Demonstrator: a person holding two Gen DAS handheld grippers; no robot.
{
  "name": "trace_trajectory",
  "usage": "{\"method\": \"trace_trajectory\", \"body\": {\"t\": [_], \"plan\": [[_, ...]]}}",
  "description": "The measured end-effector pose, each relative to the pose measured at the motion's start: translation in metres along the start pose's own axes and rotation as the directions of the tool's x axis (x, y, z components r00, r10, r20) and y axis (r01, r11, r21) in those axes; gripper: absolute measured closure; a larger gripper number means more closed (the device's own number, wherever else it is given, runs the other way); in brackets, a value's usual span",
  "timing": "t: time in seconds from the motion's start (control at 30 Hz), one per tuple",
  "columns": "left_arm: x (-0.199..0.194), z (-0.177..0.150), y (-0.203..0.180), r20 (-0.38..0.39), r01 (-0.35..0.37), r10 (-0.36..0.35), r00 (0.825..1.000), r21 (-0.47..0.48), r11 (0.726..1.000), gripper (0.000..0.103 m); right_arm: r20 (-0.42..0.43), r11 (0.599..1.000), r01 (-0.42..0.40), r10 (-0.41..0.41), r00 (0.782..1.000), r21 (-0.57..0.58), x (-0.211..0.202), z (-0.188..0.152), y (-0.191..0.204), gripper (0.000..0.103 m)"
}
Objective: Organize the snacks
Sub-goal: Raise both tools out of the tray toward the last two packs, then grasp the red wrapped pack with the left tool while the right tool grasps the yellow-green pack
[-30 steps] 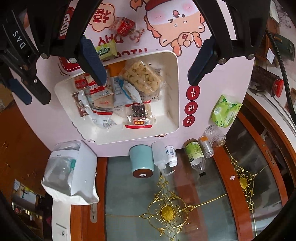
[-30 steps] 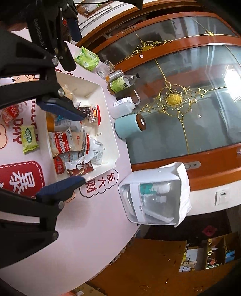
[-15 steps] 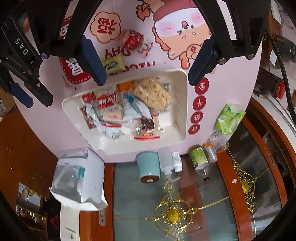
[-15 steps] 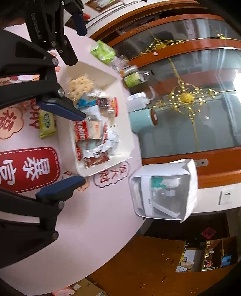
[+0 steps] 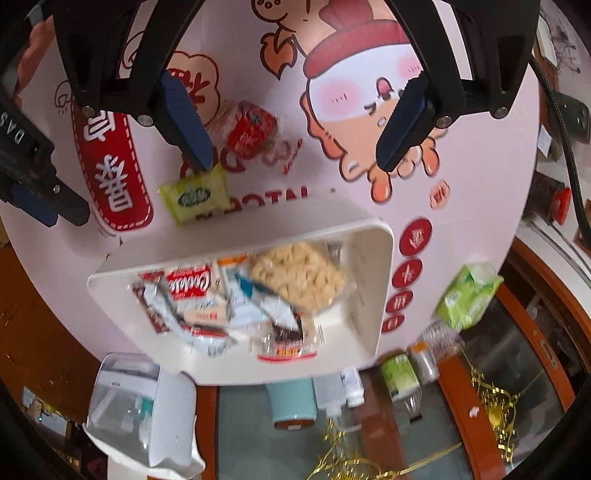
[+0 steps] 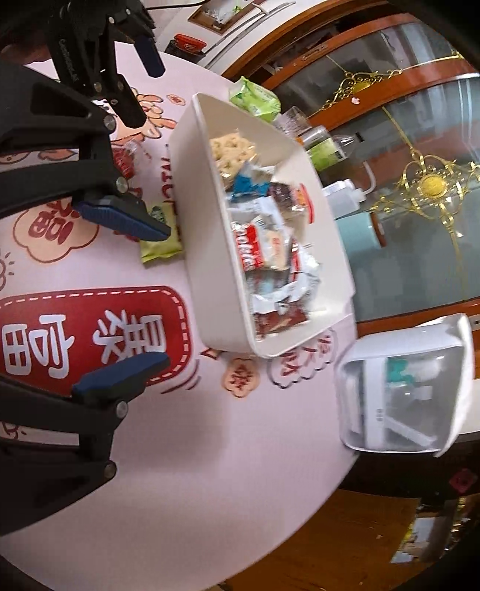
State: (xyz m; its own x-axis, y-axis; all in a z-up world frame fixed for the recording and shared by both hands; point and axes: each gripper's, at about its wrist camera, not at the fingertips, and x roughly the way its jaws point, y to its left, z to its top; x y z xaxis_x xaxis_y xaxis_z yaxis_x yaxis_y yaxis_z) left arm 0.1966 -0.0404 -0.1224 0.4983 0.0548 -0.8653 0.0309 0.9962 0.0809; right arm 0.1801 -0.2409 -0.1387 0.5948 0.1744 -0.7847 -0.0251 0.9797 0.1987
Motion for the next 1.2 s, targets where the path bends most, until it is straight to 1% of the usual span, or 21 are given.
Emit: {"method": "trace_trajectory", "body": {"t": [0.17, 0.3, 0.47, 0.6, 0.67, 0.73, 0.77, 0.83, 0.9, 0.97, 1.1, 1.13, 1.17, 1.2], "plan": [[0.023, -0.014, 0.001, -0.071, 0.041, -0.043, 0.997, -0.020, 0.999, 0.014, -0.061, 1.000, -0.028, 0.027, 0.998, -0.002, 0.019, -0.010, -0.001, 0.040], [0.041, -0.023, 0.000, -0.126, 0.075, -0.079, 0.989, -0.037, 0.996, 0.014, -0.095, 0.999, -0.036, 0.036, 0.995, -0.002, 0.030, -0.016, 0.002, 0.040], [0.063, -0.026, 0.001, -0.185, 0.106, -0.126, 0.975, -0.111, 0.988, 0.014, -0.098, 0.999, -0.035, 0.034, 0.995, -0.010, 0.035, -0.017, 0.006, 0.040], [0.079, -0.023, 0.002, -0.220, 0.131, -0.173, 0.960, -0.194, 0.972, 0.014, -0.095, 0.999, -0.031, 0.030, 0.995, -0.011, 0.037, -0.016, 0.008, 0.040], [0.086, -0.022, -0.001, -0.234, 0.131, -0.180, 0.955, -0.211, 0.969, 0.014, -0.099, 0.999, -0.036, 0.035, 0.995, -0.008, 0.039, -0.015, 0.007, 0.040], [0.092, -0.025, -0.006, -0.248, 0.117, -0.167, 0.954, -0.208, 0.971, 0.014, -0.102, 0.999, -0.037, 0.037, 0.994, -0.006, 0.042, -0.015, 0.008, 0.040], [0.095, -0.026, -0.007, -0.255, 0.109, -0.161, 0.953, -0.205, 0.973, 0.015, -0.105, 0.999, -0.039, 0.039, 0.994, -0.004, 0.043, -0.014, 0.008, 0.040], [0.095, -0.026, -0.011, -0.235, 0.109, -0.152, 0.960, -0.185, 0.977, 0.022, -0.111, 0.999, -0.047, 0.047, 0.993, 0.003, 0.046, -0.014, 0.009, 0.040], [0.093, -0.026, -0.014, -0.219, 0.121, -0.156, 0.963, -0.165, 0.979, 0.034, -0.121, 0.998, -0.062, 0.063, 0.991, 0.012, 0.050, -0.012, 0.012, 0.040], [0.094, -0.025, -0.012, -0.215, 0.137, -0.172, 0.961, -0.168, 0.976, 0.037, -0.131, 0.997, -0.080, 0.082, 0.988, 0.020, 0.055, -0.011, 0.016, 0.040], [0.094, -0.026, -0.006, -0.208, 0.168, -0.201, 0.957, -0.165, 0.972, 0.045, -0.147, 0.989, -0.143, 0.147, 0.978, 0.039, 0.067, -0.009, 0.027, 0.039], [0.093, -0.026, -0.004, -0.205, 0.172, -0.204, 0.957, -0.160, 0.972, 0.046, -0.151, 0.988, -0.151, 0.155, 0.976, 0.034, 0.070, -0.008, 0.030, 0.038], [0.092, -0.028, -0.002, -0.203, 0.172, -0.201, 0.958, -0.151, 0.973, 0.047, -0.150, 0.988, -0.151, 0.152, 0.977, 0.024, 0.073, -0.008, 0.035, 0.033], [0.092, -0.029, -0.001, -0.201, 0.174, -0.201, 0.959, -0.143, 0.974, 0.048, -0.143, 0.990, -0.140, 0.139, 0.980, 0.005, 0.075, -0.007, 0.039, 0.031]]}}
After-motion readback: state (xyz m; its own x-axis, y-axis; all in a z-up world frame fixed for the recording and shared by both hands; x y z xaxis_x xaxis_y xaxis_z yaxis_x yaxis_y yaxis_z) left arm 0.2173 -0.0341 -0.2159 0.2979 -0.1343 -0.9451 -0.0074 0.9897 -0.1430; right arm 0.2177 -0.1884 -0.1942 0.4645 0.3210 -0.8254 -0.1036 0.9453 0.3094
